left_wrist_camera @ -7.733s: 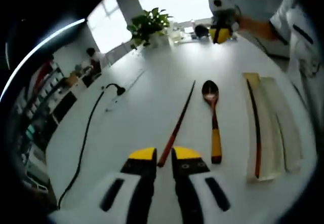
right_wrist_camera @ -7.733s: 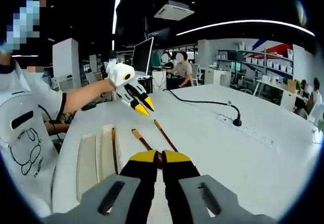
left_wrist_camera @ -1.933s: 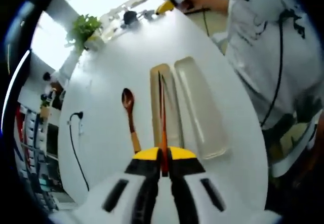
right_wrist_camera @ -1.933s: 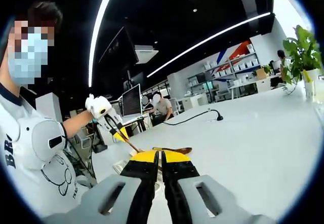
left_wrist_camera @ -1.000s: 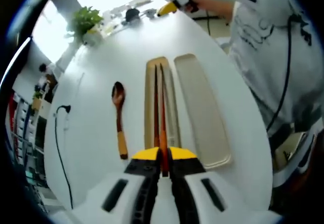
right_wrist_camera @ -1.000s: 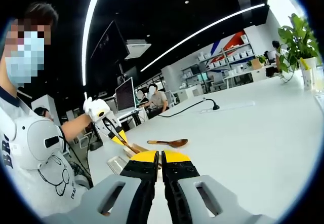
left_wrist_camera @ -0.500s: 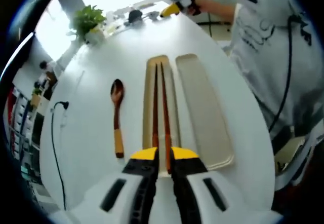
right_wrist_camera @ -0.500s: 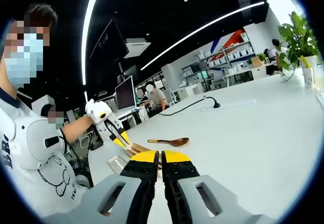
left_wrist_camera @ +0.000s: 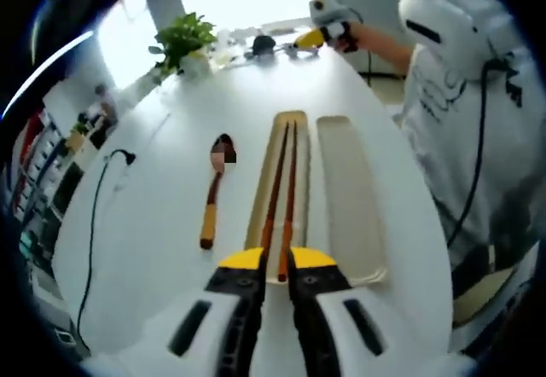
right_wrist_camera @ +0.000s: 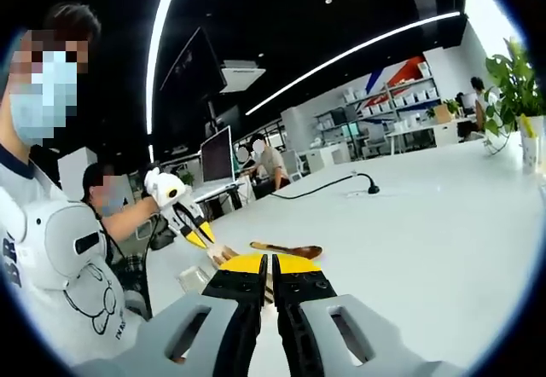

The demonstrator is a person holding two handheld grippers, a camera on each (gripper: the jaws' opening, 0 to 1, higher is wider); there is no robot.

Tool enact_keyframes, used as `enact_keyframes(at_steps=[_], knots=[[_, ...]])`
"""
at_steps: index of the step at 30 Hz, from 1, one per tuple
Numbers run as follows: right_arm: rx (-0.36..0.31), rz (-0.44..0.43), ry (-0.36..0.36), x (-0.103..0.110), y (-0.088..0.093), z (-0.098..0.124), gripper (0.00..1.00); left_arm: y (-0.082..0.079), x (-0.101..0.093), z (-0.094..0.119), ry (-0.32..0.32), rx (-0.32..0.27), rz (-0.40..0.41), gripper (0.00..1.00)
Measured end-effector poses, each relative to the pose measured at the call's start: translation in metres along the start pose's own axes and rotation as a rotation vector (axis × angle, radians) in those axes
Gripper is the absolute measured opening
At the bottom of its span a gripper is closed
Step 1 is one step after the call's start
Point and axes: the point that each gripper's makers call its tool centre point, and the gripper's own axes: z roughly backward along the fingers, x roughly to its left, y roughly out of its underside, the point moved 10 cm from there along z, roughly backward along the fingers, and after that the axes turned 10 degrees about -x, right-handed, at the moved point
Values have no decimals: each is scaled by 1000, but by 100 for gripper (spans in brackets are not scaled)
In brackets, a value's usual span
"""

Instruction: Arrange the utensils inside the cutlery case until each visible utensil rests in its matching compartment.

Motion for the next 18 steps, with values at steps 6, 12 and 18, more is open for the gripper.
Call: enact_keyframes(at_steps=[6, 12, 18], knots=[[-16, 43, 3, -2, -6, -11, 2, 1, 4, 9, -93, -112, 75, 9], [-38, 39, 47, -13, -1, -18, 2, 4, -6, 10, -127, -225, 141, 12], [-66, 17, 61, -20, -1, -25, 4, 9, -7, 12, -232, -311, 208, 12]])
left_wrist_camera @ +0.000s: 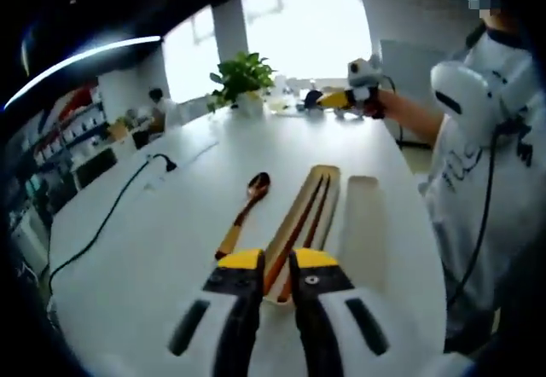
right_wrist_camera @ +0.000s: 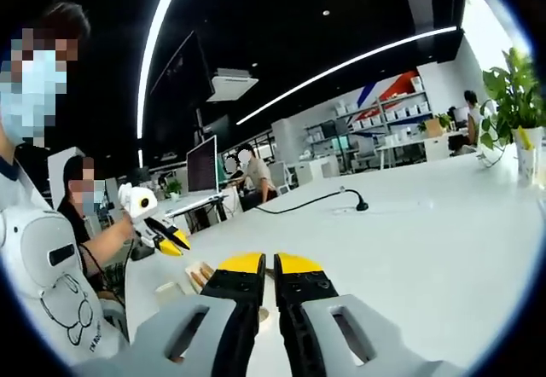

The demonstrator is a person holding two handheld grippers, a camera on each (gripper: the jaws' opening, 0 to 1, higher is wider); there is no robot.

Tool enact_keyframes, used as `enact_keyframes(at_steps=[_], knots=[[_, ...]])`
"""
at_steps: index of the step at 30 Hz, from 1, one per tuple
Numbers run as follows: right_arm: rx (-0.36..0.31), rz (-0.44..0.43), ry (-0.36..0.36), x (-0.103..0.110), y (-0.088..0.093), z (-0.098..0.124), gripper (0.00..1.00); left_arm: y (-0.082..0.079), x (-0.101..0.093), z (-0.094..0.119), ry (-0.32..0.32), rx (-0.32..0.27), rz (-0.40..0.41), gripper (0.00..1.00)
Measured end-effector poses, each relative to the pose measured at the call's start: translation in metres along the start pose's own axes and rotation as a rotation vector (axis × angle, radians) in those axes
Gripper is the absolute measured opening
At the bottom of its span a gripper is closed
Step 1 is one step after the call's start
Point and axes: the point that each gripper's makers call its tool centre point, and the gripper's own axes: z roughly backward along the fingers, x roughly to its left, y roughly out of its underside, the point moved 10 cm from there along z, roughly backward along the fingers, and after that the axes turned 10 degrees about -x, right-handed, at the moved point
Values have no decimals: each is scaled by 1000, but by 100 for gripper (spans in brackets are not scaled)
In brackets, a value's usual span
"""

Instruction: Arrange the utensils inside the cutlery case until each visible utensil rests in its matching compartment.

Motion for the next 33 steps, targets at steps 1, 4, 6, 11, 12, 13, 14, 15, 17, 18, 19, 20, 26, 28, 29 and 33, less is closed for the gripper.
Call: enact_keyframes(at_steps=[1, 4, 6, 11, 12, 13, 14, 15, 17, 18, 19, 20, 26, 28, 29, 33], knots=[[-5, -1, 3, -1, 0, -1, 4, 0, 1, 0, -12, -28, 15, 11], [-34, -20, 22, -5, 0, -2, 5, -3, 4, 0, -56, -120, 93, 11], [-70, -39, 33, -6, -2, -2, 5, -6, 4, 0, -92, -157, 94, 11], [-112, -38, 58, -7, -7, -2, 5, -17, -1, 5, -128, -240, 111, 11], [-119, -40, 63, -8, -7, -1, 5, -21, -2, 7, -141, -278, 125, 11], [-126, -41, 67, -9, -8, -1, 5, -25, -3, 8, -149, -315, 141, 11], [-134, -39, 74, -9, -9, 0, 5, -27, -3, 11, -169, -348, 161, 11], [-144, -33, 80, -9, -10, 1, 5, -30, -2, 13, -190, -379, 168, 11], [-156, -21, 89, -8, -12, 1, 6, -31, -4, 16, -228, -416, 188, 11], [-162, -5, 96, -7, -12, 0, 6, -32, -5, 17, -245, -431, 183, 12], [-166, 10, 105, -7, -13, 0, 8, -31, -8, 17, -264, -440, 181, 12], [-169, 23, 113, -7, -13, 0, 9, -31, -11, 17, -273, -439, 182, 12], [-177, 20, 136, -10, -8, -5, 12, -27, -26, 18, -319, -464, 174, 15], [-175, 11, 138, -10, -6, -7, 12, -25, -28, 21, -334, -473, 182, 15], [-174, 7, 138, -10, -5, -8, 12, -23, -28, 23, -344, -475, 184, 15], [-166, -2, 141, -11, -2, -13, 12, -18, -28, 31, -382, -496, 177, 14]])
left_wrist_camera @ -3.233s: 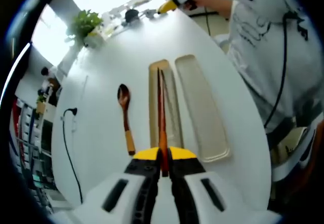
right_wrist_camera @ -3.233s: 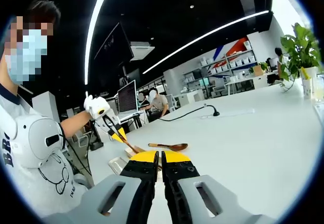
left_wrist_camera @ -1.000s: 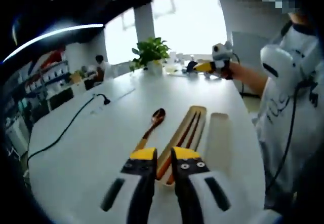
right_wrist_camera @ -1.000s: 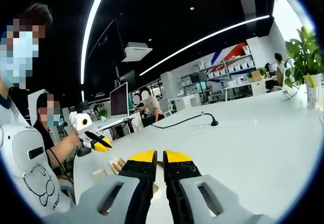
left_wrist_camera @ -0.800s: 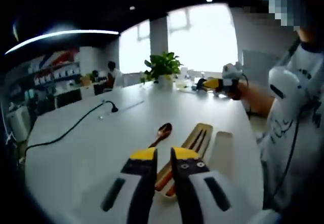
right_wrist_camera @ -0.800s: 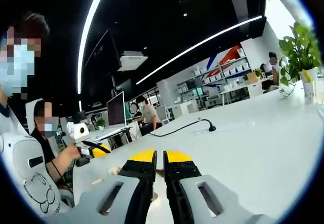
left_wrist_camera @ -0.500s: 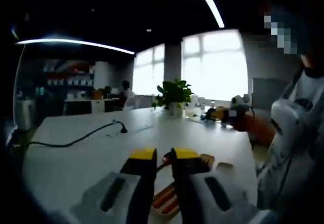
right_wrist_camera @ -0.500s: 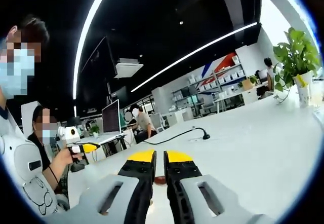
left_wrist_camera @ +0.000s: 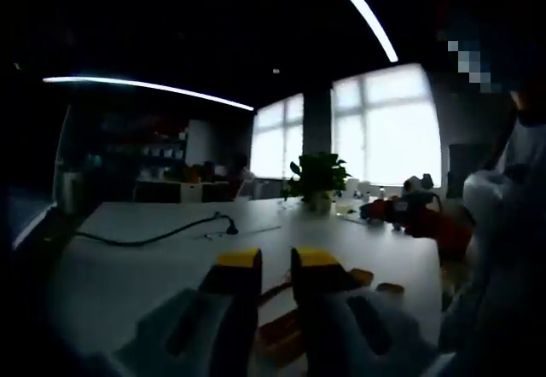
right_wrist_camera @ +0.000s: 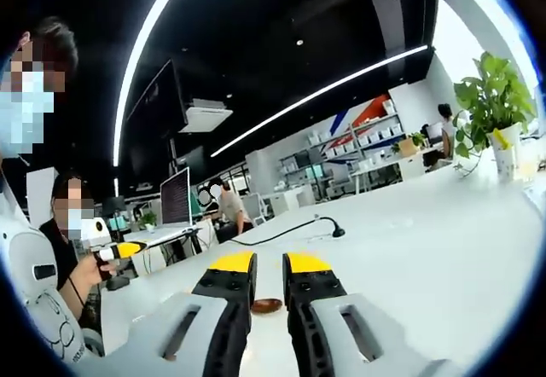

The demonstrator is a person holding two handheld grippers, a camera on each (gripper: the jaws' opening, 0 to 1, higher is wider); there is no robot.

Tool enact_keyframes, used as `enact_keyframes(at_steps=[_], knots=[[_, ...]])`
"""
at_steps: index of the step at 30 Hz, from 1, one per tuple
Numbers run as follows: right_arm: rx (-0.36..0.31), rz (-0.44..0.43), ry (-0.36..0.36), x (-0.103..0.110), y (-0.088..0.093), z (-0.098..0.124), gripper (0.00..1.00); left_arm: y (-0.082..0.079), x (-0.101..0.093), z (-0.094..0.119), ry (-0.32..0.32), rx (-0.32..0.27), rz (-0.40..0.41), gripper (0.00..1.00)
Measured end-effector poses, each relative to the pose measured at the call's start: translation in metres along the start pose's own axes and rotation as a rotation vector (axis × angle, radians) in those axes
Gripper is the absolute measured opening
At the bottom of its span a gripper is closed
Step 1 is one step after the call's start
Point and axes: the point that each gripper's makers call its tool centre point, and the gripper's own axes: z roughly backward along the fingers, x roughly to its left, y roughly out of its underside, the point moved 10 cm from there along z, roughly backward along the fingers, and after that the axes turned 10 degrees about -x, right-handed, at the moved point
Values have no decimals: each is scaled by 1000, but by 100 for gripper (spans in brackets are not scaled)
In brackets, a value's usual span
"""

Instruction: Arrange the utensils inside the cutlery case until each visible utensil rests in its matching compartment.

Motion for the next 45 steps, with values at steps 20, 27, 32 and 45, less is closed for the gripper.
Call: enact_keyframes(at_steps=[20, 27, 32, 45], knots=[[68, -43, 52, -6, 27, -33, 15, 6, -1, 9, -10, 13, -174, 14], [72, -50, 64, -7, 31, -39, 15, -1, 1, 12, 6, -14, -158, 14], [74, -37, 71, -5, 32, -38, 15, -5, -1, 11, 18, -42, -138, 14], [105, -24, 77, 2, 37, -40, 15, -5, 0, 21, 4, -33, -173, 14]])
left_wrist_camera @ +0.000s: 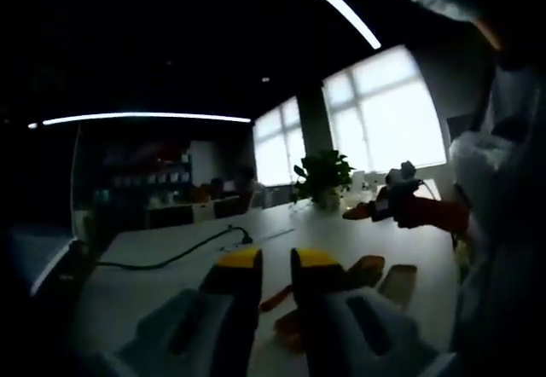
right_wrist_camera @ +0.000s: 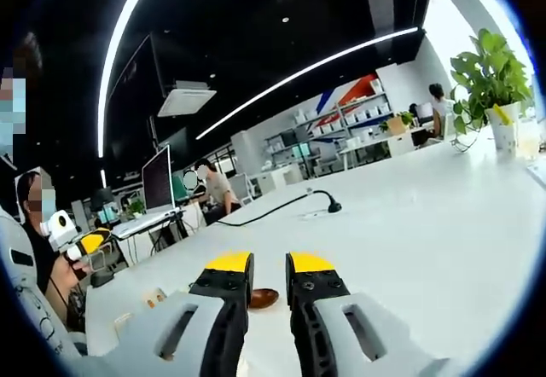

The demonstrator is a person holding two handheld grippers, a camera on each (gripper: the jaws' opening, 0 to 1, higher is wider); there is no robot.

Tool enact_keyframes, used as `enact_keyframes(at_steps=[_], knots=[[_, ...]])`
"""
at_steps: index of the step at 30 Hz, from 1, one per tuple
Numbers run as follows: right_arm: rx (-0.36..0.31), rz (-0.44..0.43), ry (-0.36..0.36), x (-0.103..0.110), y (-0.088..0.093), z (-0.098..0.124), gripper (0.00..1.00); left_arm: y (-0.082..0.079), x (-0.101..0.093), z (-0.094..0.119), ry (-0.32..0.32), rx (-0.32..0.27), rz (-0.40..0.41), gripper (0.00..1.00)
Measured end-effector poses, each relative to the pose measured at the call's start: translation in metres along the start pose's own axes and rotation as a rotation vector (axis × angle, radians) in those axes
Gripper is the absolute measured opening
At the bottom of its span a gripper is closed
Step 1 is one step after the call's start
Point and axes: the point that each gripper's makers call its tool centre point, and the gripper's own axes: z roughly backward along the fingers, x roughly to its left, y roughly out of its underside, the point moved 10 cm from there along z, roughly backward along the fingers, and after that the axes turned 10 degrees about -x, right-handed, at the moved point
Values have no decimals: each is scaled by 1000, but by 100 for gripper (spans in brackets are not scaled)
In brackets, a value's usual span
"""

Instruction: Arrange the utensils inside the cutlery case until each visible utensil rests in its matching compartment.

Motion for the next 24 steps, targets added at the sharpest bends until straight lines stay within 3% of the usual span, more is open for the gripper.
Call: enact_keyframes(at_steps=[4, 10, 20, 24], knots=[[2, 8, -4, 1, -3, -4, 15, -1, 6, 3, -13, 25, -63, 14], [-10, 9, 10, -2, -1, -12, 17, -14, 19, 8, -36, -33, -20, 14], [108, 13, 10, -12, 16, -21, 17, -6, 12, 6, -51, -19, -51, 14], [146, -36, -19, -10, 26, -25, 17, -7, 10, 7, -52, -20, -60, 14]])
